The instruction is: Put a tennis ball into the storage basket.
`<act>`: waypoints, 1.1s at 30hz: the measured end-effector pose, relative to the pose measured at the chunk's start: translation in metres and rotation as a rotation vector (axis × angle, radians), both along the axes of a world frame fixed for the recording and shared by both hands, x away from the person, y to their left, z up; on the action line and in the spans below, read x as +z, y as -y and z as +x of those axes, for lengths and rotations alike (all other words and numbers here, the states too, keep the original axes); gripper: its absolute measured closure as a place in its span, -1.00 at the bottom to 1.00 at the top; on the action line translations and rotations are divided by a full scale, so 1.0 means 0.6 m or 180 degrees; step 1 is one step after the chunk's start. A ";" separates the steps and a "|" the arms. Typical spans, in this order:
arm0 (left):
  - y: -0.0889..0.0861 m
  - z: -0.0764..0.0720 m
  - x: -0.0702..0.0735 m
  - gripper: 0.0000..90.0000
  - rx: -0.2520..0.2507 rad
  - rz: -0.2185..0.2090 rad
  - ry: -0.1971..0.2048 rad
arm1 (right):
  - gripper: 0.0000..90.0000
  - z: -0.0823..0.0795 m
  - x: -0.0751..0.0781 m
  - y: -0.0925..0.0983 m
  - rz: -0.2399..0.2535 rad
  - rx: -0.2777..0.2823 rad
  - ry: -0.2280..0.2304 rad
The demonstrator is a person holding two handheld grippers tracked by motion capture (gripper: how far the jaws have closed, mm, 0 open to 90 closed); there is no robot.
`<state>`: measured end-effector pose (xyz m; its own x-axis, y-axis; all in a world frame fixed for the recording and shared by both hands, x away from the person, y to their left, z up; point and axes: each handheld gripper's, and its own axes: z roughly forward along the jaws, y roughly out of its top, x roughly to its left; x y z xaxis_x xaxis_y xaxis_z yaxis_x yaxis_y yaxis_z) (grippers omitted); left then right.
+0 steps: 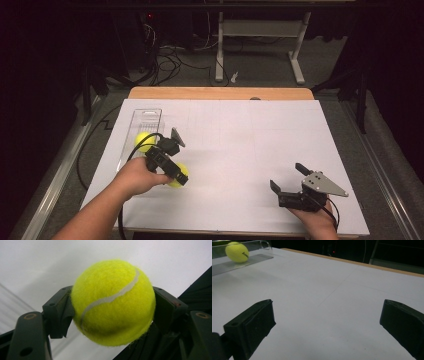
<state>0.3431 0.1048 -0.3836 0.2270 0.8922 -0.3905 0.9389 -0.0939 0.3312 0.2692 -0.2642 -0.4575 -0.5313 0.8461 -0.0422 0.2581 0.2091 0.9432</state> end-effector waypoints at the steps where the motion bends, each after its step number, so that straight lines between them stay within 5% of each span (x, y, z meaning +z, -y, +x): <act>1: 0.000 0.000 0.000 -0.40 0.0000 0.0000 0.0000 | -0.99 0.000 0.000 0.000 -0.0001 0.0003 -0.0007; 13: -0.025 0.015 0.035 -0.40 0.0085 -0.0066 -0.0081 | -0.99 0.000 0.000 -0.001 0.0005 0.0018 -0.0007; 33: -0.071 0.033 0.082 -0.40 0.0266 -0.0049 -0.0002 | -0.99 0.002 -0.001 -0.001 0.0009 0.0031 -0.0011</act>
<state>0.3628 0.1472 -0.3347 0.1518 0.9019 -0.4043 0.9434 -0.0102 0.3314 0.2706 -0.2638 -0.4582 -0.5396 0.8411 -0.0380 0.2593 0.2089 0.9429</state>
